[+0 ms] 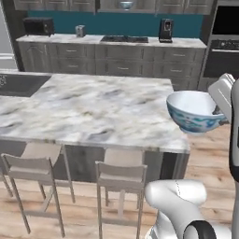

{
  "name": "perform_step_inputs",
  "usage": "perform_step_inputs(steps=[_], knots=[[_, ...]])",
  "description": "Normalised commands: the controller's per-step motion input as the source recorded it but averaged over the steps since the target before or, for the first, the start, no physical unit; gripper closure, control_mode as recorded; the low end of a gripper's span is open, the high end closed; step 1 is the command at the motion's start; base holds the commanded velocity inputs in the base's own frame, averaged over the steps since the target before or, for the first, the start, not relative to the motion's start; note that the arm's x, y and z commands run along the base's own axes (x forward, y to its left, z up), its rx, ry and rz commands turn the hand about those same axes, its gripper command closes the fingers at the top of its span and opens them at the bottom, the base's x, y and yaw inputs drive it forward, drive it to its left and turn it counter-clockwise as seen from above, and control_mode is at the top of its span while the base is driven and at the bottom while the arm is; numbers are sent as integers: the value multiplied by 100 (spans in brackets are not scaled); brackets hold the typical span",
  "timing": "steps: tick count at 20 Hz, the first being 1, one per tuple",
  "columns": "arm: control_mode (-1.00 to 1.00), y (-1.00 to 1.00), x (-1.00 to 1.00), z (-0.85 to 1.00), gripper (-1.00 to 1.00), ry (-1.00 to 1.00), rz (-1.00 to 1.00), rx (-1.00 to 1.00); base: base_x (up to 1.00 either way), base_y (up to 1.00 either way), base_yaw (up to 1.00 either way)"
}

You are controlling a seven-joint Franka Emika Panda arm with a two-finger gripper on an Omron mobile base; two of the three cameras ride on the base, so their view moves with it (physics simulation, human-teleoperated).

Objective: Pick up the bowls from the cabinet and place each bowl in front of a stool on the dining counter.

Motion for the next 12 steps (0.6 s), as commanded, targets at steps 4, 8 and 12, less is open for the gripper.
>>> perform_step_inputs(steps=[4,8,12], knots=[[100,0,0,0,100,0,0,0,48,100,-38],[100,0,0,0,100,0,0,0,51,86,-33],[100,0,0,0,100,0,0,0,73,32,-27]])
